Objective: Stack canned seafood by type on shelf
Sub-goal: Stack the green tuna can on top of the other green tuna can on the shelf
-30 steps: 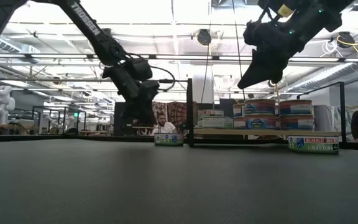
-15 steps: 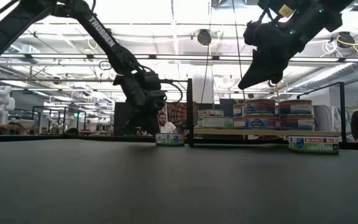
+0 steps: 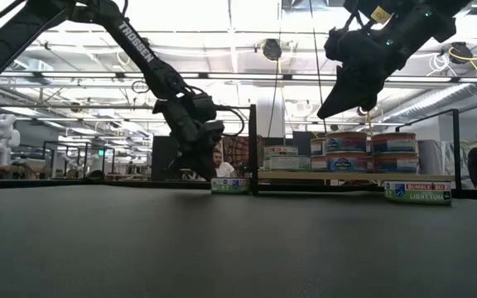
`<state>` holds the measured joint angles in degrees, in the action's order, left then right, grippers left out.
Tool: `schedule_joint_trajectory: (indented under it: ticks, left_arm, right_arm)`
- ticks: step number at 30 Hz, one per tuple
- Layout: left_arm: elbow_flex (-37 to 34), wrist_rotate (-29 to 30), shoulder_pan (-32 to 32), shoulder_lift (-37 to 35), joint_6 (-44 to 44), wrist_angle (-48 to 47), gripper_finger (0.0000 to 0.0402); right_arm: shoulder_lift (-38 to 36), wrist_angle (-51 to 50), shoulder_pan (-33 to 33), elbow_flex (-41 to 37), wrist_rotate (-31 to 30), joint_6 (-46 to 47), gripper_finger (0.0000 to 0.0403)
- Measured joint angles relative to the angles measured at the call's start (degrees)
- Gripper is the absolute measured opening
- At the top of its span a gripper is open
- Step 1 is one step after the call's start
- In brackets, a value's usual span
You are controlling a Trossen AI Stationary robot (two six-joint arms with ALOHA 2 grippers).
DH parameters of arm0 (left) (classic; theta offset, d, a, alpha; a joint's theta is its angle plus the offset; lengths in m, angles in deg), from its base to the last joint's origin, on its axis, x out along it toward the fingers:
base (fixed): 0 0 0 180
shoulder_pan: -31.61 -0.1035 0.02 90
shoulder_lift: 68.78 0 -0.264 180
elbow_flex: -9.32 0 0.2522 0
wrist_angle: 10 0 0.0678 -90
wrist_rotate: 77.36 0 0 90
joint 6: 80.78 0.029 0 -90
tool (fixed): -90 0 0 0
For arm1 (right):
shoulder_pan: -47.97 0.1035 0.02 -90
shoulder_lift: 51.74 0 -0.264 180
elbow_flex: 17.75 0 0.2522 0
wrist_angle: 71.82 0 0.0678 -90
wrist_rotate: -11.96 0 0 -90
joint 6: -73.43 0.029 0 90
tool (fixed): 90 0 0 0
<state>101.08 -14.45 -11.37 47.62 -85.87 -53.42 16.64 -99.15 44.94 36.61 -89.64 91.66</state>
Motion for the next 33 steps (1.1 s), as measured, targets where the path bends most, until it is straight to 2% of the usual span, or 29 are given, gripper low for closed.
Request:
schedule_joint_trajectory:
  ticks: [14, 24, 33]
  left_arm:
    - [-0.1, -1.2, -0.1, 0.1, -2.0, 0.4, 0.0075]
    - [-0.1, -1.6, -0.3, 0.1, -1.7, 0.7, 0.0007]
    - [-0.2, -4.6, -2.5, 0.2, -0.1, -0.4, 0.0002]
  right_arm:
    - [0.0, 0.0, 0.0, 0.0, 0.0, -0.3, 0.0000]
    - [0.0, 0.0, 0.0, 0.0, 1.4, 0.0, 0.0000]
    - [0.0, 0.0, 0.0, 0.0, 1.5, 0.1, 0.0000]
